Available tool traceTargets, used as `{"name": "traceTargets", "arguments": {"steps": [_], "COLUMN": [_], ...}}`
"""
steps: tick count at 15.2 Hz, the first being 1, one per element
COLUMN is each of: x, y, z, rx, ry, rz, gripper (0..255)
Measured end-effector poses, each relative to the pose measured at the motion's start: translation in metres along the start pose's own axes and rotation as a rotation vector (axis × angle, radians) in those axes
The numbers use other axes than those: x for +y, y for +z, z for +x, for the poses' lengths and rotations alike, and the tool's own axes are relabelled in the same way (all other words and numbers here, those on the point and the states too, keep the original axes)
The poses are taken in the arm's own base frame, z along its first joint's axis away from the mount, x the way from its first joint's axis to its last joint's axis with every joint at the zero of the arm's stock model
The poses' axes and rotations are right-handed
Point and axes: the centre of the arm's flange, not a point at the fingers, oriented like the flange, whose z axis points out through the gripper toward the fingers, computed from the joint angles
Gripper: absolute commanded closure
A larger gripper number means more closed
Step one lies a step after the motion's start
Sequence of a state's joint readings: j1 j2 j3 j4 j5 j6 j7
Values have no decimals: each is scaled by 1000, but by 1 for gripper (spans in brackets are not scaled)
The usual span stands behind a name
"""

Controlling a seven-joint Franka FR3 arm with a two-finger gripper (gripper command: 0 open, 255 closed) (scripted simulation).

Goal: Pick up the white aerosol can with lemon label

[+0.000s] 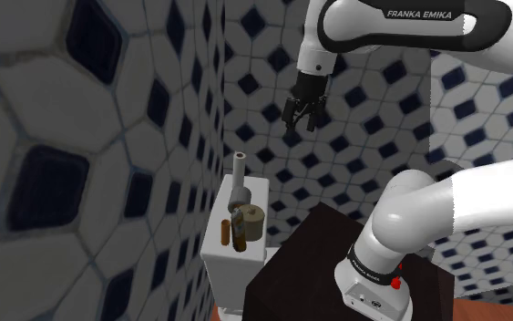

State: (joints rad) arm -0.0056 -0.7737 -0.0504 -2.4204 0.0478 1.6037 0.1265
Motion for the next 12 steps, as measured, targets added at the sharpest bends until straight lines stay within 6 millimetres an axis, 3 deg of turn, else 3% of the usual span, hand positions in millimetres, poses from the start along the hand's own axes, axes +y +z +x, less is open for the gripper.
{"name": "traceTargets", "arguments": {"steps": [4, 12], "x": [-16, -65], "y": [22, 109], "z": [12, 59], "rx": [-13, -59], "ry": [27, 131], "rz": [-25, -119], "gripper": [0, 0]}}
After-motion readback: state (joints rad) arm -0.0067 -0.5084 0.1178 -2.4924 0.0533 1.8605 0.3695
